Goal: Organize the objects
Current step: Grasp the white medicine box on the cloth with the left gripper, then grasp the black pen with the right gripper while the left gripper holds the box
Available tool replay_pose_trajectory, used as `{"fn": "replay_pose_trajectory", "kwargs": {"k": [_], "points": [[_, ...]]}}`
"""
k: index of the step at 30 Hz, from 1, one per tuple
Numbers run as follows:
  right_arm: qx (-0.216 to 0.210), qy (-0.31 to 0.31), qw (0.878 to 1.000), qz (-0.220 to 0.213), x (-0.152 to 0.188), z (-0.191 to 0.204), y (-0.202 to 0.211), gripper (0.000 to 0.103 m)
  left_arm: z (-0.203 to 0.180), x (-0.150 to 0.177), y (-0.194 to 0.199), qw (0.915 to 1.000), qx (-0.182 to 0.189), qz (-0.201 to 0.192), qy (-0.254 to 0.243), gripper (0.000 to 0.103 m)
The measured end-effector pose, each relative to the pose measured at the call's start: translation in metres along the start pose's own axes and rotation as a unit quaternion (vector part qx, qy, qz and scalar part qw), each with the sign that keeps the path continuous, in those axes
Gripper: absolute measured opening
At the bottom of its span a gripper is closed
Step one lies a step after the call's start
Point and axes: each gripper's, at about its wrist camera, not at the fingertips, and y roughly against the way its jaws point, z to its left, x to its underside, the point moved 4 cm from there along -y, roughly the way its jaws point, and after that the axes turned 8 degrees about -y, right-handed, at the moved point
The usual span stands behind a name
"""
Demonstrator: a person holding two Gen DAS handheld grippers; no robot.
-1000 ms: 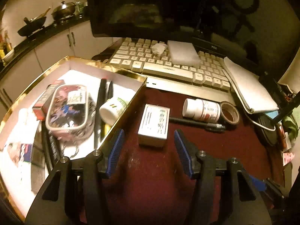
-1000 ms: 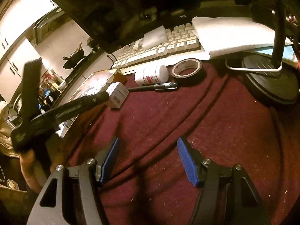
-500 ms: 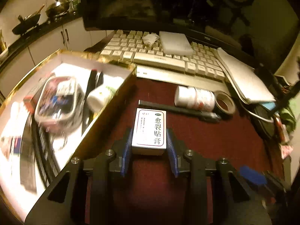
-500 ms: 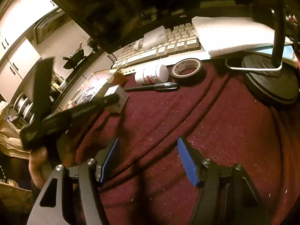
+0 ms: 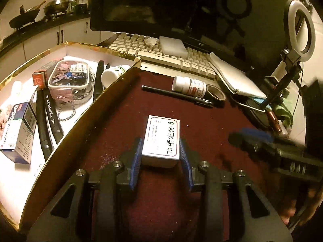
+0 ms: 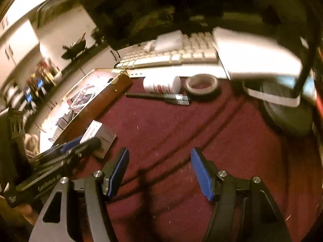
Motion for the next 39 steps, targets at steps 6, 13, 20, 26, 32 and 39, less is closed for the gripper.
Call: {"fn": "replay_pose_trajectory", "kwargs": {"k": [6,13,20,26,32,39], "points": [[0.022,0.070,0.997,0.017,-0.041,0.017,-0.027,0.064,0.010,0.011,0.020,0.9993,0.021,0.023,0.020,0.033],[0.062,0.123,0.990,0.044,-0.061,0.023,-0.066,0.064,0.027,0.019,0.035,0.9985,0.035,0.037,0.019,0.033],[0.082,0.173,0.980,0.047,-0.074,0.019,-0.081,0.064,0.021,0.017,0.028,0.9975,0.054,0.045,0.008,0.033],[0.040,0.180,0.981,0.058,-0.070,0.028,-0.067,0.063,0.015,0.013,0.026,0.9973,0.051,0.051,0.009,0.033],[0.043,0.182,0.980,0.072,-0.072,0.026,-0.075,0.063,0.005,0.014,0.026,0.9975,0.044,0.054,-0.003,0.033],[0.012,0.171,0.982,0.077,-0.067,0.029,-0.069,0.062,-0.002,0.014,0.024,0.9974,0.042,0.056,-0.013,0.033]]}}
